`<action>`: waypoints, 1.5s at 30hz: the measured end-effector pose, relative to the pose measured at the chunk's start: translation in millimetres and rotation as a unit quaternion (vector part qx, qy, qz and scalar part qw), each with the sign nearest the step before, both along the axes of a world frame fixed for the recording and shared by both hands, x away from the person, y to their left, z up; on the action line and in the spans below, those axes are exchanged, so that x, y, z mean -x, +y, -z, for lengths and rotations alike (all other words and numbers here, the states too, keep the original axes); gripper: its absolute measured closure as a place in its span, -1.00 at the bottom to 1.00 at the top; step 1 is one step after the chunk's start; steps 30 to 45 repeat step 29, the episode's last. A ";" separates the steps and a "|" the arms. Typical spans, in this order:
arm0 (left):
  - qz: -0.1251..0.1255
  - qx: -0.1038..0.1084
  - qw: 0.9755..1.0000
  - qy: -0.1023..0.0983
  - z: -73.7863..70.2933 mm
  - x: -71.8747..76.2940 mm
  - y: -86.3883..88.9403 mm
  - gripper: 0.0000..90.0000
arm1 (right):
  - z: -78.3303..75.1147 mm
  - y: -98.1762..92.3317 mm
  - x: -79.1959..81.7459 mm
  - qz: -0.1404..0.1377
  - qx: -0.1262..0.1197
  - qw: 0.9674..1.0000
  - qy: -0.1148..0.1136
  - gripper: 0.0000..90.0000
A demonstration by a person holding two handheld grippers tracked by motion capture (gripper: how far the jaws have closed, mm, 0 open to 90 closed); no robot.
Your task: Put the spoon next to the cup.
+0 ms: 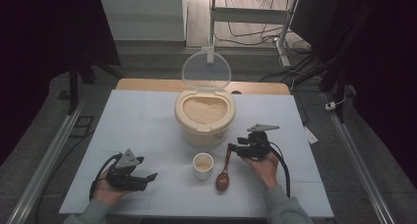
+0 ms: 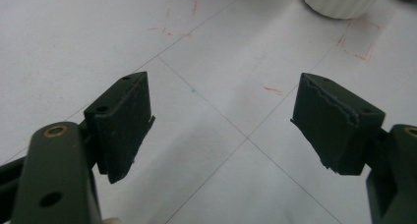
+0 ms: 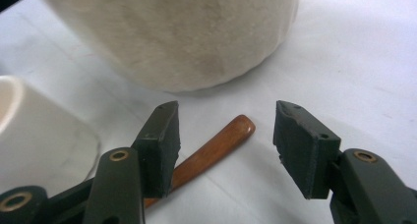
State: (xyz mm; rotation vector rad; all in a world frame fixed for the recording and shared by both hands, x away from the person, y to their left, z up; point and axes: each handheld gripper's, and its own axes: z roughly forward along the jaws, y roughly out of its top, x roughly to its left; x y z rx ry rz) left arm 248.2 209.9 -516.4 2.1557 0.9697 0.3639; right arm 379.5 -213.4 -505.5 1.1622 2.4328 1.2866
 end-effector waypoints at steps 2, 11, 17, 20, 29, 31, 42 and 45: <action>-0.002 0.003 1.000 -0.001 -0.1 0.1 0.2 -0.51 | -3.5 -6.7 5.6 -0.008 0.000 1.000 -0.013 -0.03; -0.006 0.007 1.000 0.000 -0.2 0.4 2.4 -0.51 | -16.7 -42.6 36.7 -0.033 0.013 0.998 -0.045 -0.07; -0.012 0.010 1.000 0.000 -0.8 1.0 4.9 -0.51 | -22.0 -67.8 57.2 -0.044 0.014 0.997 -0.062 -0.07; -0.012 0.011 1.000 -0.001 -0.9 0.9 4.8 -0.51 | -22.5 -76.8 65.4 -0.048 0.014 0.996 -0.070 -0.07; -0.017 0.012 1.000 -0.002 -1.6 1.6 5.6 -0.53 | -21.5 -87.9 73.2 -0.059 0.010 0.995 -0.081 -0.07; -0.017 0.012 1.000 -0.002 -1.6 1.6 5.6 -0.53 | -21.5 -87.9 73.2 -0.059 0.010 0.995 -0.081 -0.07; -0.017 0.012 1.000 -0.002 -1.6 1.6 5.6 -0.53 | -21.5 -87.9 73.2 -0.059 0.010 0.995 -0.081 -0.07; -0.017 0.012 1.000 -0.002 -1.6 1.6 5.6 -0.53 | -21.5 -87.9 73.2 -0.059 0.010 0.995 -0.081 -0.07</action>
